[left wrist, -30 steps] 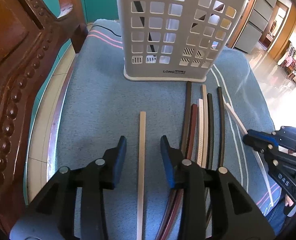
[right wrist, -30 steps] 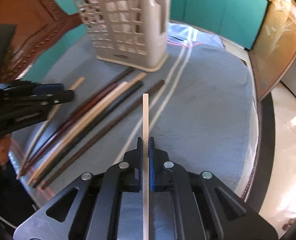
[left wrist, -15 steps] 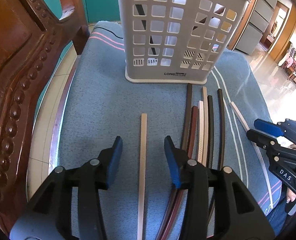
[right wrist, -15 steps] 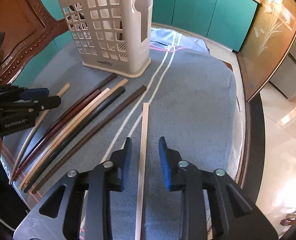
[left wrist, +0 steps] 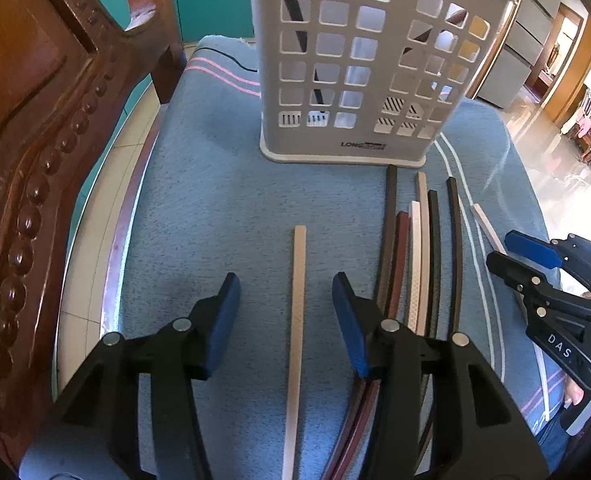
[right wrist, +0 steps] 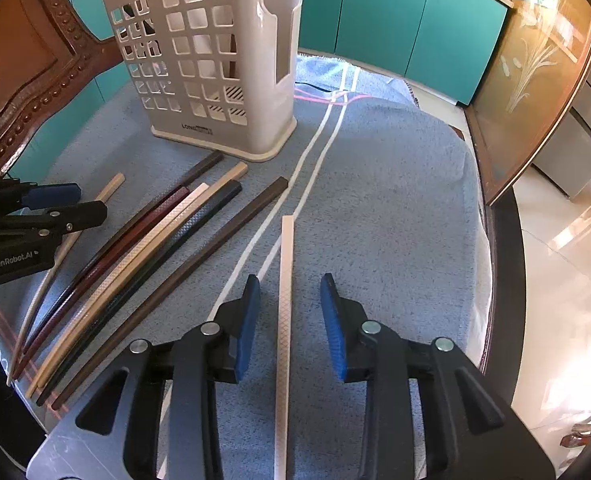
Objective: Organize utensils
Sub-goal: 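Grasp a light wooden chopstick with the left tool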
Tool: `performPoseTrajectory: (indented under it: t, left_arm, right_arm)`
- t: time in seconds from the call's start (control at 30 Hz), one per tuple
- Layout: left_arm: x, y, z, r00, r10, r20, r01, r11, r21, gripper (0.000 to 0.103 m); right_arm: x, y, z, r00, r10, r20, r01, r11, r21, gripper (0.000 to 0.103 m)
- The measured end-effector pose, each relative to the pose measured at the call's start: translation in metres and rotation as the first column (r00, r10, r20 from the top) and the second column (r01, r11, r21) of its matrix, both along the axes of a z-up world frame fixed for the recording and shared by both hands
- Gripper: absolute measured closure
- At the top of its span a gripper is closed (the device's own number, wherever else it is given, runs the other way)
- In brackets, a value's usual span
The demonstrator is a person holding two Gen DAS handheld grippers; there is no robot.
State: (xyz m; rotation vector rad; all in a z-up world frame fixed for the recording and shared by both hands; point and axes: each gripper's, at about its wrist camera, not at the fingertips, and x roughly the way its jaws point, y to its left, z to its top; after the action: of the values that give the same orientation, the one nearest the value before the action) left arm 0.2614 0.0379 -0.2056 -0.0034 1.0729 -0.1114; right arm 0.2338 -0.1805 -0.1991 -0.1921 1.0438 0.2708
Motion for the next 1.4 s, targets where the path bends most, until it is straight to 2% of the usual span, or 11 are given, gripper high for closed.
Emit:
performPoseTrajectory:
  t: [0.23, 0.43, 0.8, 1.0, 1.1, 1.13, 1.2, 1.27, 1.4]
  left_arm:
    - [0.010, -0.006, -0.007, 1.000, 0.002, 0.012, -0.002, 0.999, 0.054, 0.052]
    - [0.017, -0.010, -0.007, 1.000, 0.009, 0.019, -0.010, 0.998, 0.060, 0.050]
    - [0.017, -0.013, -0.007, 1.000, 0.004, 0.021, -0.005, 0.998, 0.066, 0.050]
    - [0.015, -0.013, -0.008, 1.000, 0.002, 0.022, -0.004, 0.998, 0.063, 0.052]
    - [0.014, -0.016, -0.007, 1.000, -0.011, 0.021, 0.010, 0.999, 0.046, 0.063]
    - [0.014, -0.018, -0.007, 1.000, -0.018, 0.021, 0.018, 0.999, 0.039, 0.068]
    - [0.015, -0.020, -0.007, 0.999, -0.026, 0.024, 0.026, 0.999, 0.026, 0.078]
    - [0.017, -0.019, -0.007, 1.000, -0.017, 0.024, 0.017, 1.000, 0.009, 0.094]
    - [0.018, -0.015, -0.005, 0.999, 0.008, 0.041, -0.008, 1.000, -0.015, 0.096]
  right_arm:
    - [0.000, 0.002, -0.001, 1.000, -0.010, 0.024, 0.011, 1.000, -0.022, 0.068]
    - [0.005, 0.005, -0.003, 0.999, -0.022, 0.047, 0.024, 0.999, -0.031, 0.064]
    - [0.009, 0.002, -0.004, 0.998, -0.041, 0.037, 0.040, 0.999, 0.010, 0.064]
    - [0.010, 0.004, -0.005, 0.999, -0.035, 0.041, 0.035, 0.999, -0.001, 0.066]
    - [0.007, 0.006, -0.005, 0.999, -0.021, 0.033, 0.021, 1.000, 0.020, 0.079]
    - [0.006, 0.008, -0.004, 0.999, -0.012, 0.037, 0.011, 1.000, 0.014, 0.088]
    - [0.005, 0.009, -0.004, 1.000, 0.000, 0.028, -0.001, 1.000, 0.031, 0.096]
    - [0.002, 0.010, -0.004, 1.000, 0.002, 0.030, -0.003, 0.999, 0.034, 0.096]
    - [-0.003, 0.008, 0.002, 0.998, 0.005, 0.057, -0.007, 0.999, 0.043, 0.097]
